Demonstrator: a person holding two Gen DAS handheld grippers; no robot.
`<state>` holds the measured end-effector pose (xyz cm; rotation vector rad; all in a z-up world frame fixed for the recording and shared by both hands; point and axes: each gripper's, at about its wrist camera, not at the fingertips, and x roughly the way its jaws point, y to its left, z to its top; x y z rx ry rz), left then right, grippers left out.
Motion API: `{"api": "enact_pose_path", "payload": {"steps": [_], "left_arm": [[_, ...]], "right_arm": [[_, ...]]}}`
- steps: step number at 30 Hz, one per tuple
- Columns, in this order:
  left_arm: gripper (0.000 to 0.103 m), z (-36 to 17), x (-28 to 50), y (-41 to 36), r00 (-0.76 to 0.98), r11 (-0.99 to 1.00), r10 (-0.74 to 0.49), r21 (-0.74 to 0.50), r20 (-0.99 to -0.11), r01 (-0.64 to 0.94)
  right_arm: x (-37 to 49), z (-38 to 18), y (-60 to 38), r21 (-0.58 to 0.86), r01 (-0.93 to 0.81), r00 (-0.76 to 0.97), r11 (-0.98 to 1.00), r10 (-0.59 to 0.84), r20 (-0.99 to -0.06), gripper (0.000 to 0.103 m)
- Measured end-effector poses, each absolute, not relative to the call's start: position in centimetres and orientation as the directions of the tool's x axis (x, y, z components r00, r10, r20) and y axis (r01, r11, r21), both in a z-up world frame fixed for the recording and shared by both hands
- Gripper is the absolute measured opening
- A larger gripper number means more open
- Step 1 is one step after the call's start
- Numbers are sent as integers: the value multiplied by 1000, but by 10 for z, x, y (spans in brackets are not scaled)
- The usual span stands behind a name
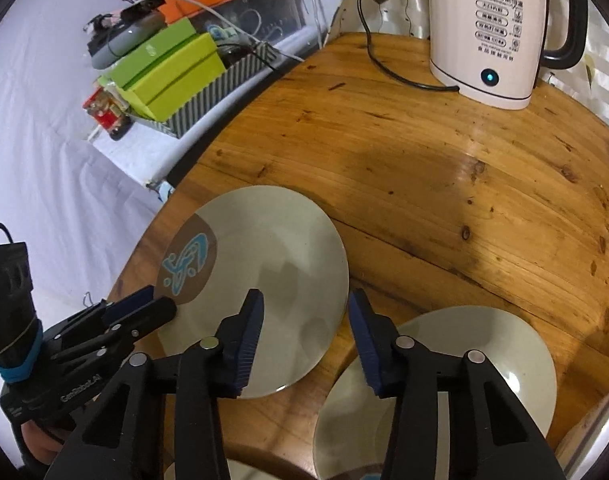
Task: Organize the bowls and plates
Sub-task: 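Close the left gripper on the beige plate's rim and lift it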
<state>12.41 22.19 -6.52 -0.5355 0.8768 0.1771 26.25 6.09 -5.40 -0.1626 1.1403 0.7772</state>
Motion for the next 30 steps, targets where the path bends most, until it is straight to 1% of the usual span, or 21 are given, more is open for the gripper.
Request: {"api": "enact_pose_path", "payload": {"steps": [2,4,8,10,19,30], "left_arm": [[34,-65,126,222,638,856,-71,-375,-767,-356],[34,-66,128,222,639,857,-77,-378,-765,-349],[30,-66,132,221,643,862,-82,-378,-762,-337],[26,-66,133,220,646,863,-93,-385,-758,-327],[26,-61,133,217,647,871,-73,-364,-759,-329],[26,-44,123,215,659,877,-62,-356,-749,-322]], "right_arm": [[265,-58,63,259,-625,189,736,465,-865,40],[267,-60,64,257,-623,189,739,461,-867,38],[271,-65,64,258,-616,183,744,454,-872,29],[273,-67,63,261,-610,181,748,452,-873,25],[275,-67,63,268,-598,178,755,451,-874,24],[266,-49,59,269,-602,190,752,462,-866,24]]}}
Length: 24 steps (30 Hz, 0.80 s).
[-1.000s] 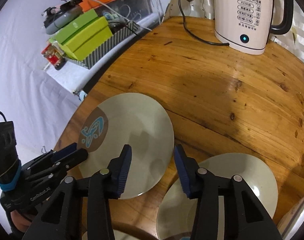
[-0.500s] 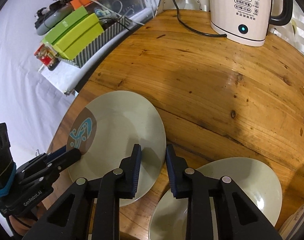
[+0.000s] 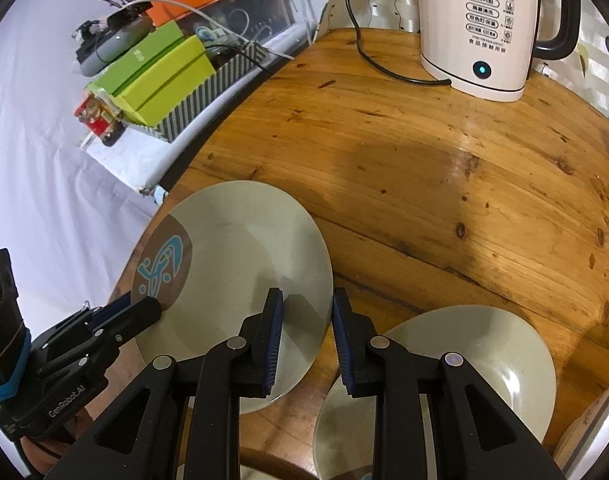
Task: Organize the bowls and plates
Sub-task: 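Close the left gripper on the beige plate's rim and lift it, then carry the held plate over another beige plate and lower it on top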
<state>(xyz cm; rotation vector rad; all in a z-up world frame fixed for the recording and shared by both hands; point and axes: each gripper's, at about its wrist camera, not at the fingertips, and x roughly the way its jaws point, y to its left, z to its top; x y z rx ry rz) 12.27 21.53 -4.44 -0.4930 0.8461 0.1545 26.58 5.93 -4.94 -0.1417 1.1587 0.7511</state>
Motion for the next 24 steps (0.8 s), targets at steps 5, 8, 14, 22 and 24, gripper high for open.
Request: {"api": "enact_pose_path", "payload": {"steps": [5,8,14,22,24], "left_arm": [[26,-35,114,209,666,882,-58,-351,-744,-315],[26,-29,106,203,669,887,-60,-348,-741,-305],[26,-20,91,186,673,895,-67,-343,-736,-285],[26,-13,65,160,672,907,-83,-336,-735,-255],[26,-12,59,154,673,910,-85,-331,-735,-248]], "right_arm": [[256,-41,52,278,-597,193,753,471,-861,24],[247,-35,44,279,-594,199,755,474,-858,24],[225,-26,24,284,-579,209,764,475,-855,24],[192,-18,-4,284,-560,226,778,473,-852,24],[184,-17,-11,290,-553,228,781,476,-849,24]]}}
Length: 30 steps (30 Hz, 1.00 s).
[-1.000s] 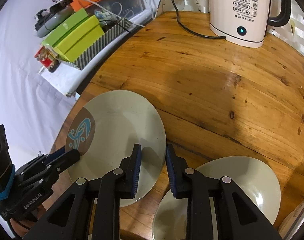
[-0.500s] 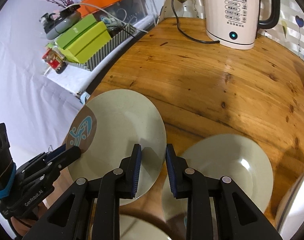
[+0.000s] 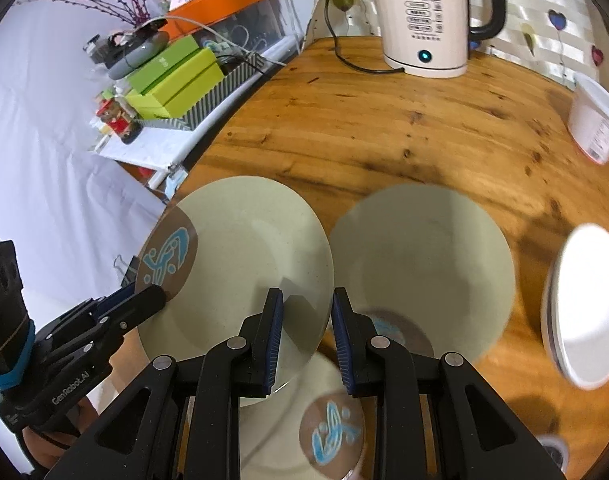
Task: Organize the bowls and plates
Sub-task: 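Carry the held plate over another beige plate and lower it on top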
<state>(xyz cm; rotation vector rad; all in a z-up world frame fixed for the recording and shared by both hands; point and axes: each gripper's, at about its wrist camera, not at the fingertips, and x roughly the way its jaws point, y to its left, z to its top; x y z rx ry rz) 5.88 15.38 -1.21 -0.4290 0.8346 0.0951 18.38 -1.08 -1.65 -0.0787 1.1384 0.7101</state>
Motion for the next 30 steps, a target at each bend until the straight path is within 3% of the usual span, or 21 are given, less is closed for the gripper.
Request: {"api": "enact_pose_path", "payload": {"steps": [30], "left_arm": [[26,-27,2,98,631,932,-119,-305,-767,-195]], "right_arm": [[105,-36,-77,325,-478,226,816,471,-852,24]]}}
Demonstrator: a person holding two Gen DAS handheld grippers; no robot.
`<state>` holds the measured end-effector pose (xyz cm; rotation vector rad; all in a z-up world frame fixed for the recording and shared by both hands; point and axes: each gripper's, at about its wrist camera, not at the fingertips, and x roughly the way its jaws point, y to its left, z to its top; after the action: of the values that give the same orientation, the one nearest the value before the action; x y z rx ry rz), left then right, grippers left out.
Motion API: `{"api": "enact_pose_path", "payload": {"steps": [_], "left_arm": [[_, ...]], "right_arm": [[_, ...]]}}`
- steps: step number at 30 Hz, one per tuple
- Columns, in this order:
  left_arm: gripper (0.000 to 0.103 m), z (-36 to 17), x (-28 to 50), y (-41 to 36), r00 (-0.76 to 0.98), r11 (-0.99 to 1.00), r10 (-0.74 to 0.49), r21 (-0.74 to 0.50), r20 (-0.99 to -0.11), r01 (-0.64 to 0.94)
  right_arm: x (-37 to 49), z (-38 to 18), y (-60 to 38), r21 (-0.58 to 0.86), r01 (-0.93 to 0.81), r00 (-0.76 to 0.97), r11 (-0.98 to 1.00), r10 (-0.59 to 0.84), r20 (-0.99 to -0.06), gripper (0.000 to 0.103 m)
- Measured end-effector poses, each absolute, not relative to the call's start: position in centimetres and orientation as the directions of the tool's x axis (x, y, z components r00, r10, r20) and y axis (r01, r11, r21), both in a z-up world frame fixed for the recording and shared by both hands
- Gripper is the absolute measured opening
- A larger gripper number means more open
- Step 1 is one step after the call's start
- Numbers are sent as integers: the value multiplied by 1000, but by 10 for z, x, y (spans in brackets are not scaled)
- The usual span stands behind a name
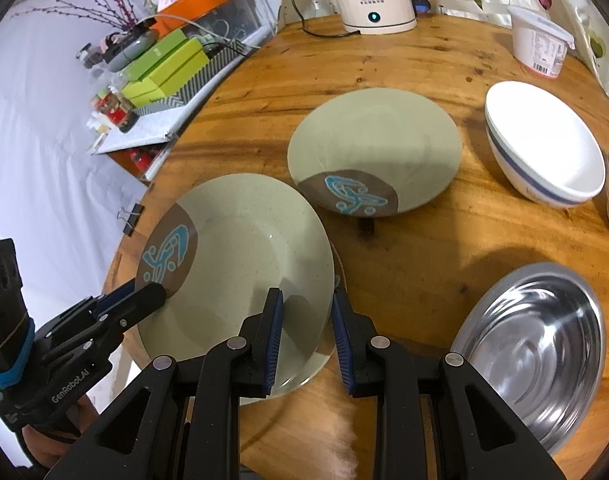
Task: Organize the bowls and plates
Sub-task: 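Carry the held plate over another beige plate and lower it on top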
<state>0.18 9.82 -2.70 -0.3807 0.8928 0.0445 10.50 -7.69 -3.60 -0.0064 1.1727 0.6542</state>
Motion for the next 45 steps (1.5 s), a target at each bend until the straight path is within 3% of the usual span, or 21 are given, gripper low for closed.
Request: {"api": "enact_pose_path", "payload": {"steps": [45], "left_arm": [[27,-49,5,92,585,943,-85,-256,-806,-215]], "right_arm": [[104,-54,-67,256,-498,244,828,417,-875,24]]}}
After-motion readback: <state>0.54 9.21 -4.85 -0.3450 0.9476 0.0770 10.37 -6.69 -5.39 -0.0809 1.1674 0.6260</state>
